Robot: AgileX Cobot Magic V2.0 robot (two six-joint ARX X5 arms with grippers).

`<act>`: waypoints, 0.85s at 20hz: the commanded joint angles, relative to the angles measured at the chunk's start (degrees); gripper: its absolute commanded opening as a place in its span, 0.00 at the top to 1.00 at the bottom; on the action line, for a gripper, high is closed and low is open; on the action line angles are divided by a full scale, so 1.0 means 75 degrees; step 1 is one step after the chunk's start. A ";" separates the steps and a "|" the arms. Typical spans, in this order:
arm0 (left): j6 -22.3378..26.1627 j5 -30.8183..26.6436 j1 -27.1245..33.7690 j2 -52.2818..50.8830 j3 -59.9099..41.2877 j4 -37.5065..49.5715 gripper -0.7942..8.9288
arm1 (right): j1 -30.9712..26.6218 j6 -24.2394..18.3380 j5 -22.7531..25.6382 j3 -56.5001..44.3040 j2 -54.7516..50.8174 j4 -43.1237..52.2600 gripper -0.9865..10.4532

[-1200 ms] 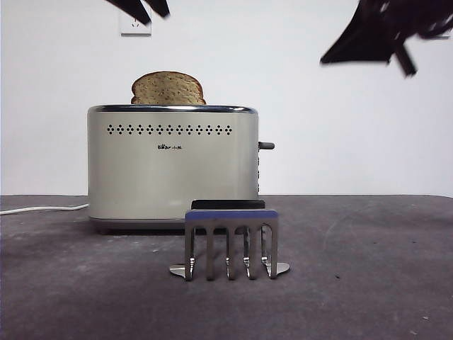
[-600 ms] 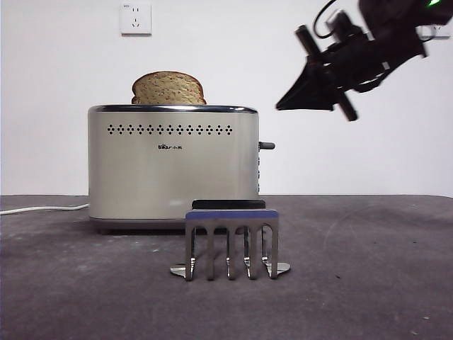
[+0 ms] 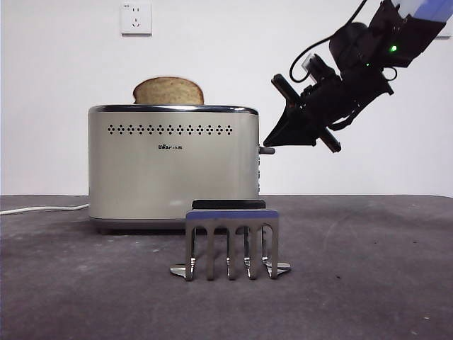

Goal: Pick up a slice of bread from the rack,put the bread on the toaster,press the button

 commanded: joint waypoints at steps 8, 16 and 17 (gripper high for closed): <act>-0.0052 0.0076 -0.0020 0.0017 -0.0023 -0.0009 0.56 | 0.0175 -0.0731 0.0618 0.0023 0.0950 -0.0889 0.92; -0.0052 0.0073 -0.0020 0.0017 -0.0023 0.0000 0.56 | 0.0178 -0.0863 0.0606 0.0023 0.1017 -0.1125 0.92; -0.0052 0.0073 -0.0020 0.0017 -0.0023 0.0000 0.56 | 0.0184 -0.0863 0.0603 0.0023 0.1017 -0.1119 0.92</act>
